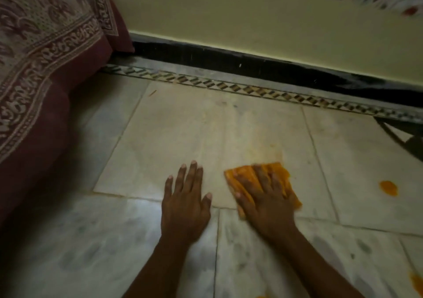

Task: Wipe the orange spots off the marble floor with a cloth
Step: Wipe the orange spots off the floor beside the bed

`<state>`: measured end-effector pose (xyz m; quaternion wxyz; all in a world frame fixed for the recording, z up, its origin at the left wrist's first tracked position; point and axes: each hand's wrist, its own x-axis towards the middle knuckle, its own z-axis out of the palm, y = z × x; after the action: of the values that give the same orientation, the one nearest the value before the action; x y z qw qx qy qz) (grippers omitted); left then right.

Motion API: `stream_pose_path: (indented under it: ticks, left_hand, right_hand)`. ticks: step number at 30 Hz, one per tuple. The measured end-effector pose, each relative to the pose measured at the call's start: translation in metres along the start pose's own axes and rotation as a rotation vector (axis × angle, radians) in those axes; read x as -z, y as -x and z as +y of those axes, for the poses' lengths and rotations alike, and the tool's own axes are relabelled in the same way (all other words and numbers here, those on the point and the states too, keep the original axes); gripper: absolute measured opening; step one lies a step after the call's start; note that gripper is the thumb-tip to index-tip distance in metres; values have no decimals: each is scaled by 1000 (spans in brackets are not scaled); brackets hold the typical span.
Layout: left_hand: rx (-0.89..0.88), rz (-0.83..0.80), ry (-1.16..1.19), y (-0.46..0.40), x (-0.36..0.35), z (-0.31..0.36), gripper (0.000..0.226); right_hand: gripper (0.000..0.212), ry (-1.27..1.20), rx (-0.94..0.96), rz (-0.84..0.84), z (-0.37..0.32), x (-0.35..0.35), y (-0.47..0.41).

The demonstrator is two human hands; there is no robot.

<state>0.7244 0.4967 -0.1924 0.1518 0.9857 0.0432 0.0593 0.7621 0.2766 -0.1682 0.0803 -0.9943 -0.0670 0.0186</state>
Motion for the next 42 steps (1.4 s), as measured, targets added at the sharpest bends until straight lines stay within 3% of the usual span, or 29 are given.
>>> stream_pose_path:
  ticks: [5,9,12,14,17,19,21,24,27,28,29,31,34,36,39,42]
  left_hand:
    - [18,-16,-35,0,-3,3,72]
    - [23,-30,-49,0,-2,2,70]
    - [26,-53,-53,-2,0,4,69]
    - [19,-62,-46,-3,3,5,70]
    - [40,-59,-52,-4,0,6,70]
    - [39,-50,-64,-2,1,8,69]
    - [34,-41,-71,-2,0,7,69]
    - [32,-58,-75,-3,1,6,68]
    - [51,-49,-59,-4,3,8,68]
    - [51,-46,-47,-4,4,9,68]
    - [47,-40,-37,-3,4,11,68]
    - [51,-45,-25,-4,4,7,69]
    - [54,-49,-34,-5,5,10,70]
    - [55,-56,-41,-5,3,11,69]
    - [57,-76,-32,-4,4,10,69]
    - [65,-80,-24,-3,7,8,69]
  right_hand:
    - [59,-94,-457,4,12,6,-103]
    - [57,-102,-252,-12,-42,-12,-148]
    - [56,-44,-5,60,-41,-17,-82]
    - [57,-47,11,109,-11,-14,-39]
    - [58,-35,-305,134,26,-8,-52]
    - [58,-105,-551,121,13,1,-95]
    - [60,-225,-628,56,-18,3,-140]
    - [55,-194,-356,37,-50,-9,-156]
    - [50,-105,68,134,-47,-18,-95]
    - [51,-94,127,146,-33,-20,-70]
    - [54,-83,98,120,-14,-20,-47]
    - [61,-57,-167,44,16,-8,-36]
    - [64,-127,-601,-20,27,11,-106]
    - [66,-234,-667,-35,2,19,-170]
    - [61,-189,-385,-96,-52,-3,-186]
    - [55,-45,-6,41,-70,-22,-108]
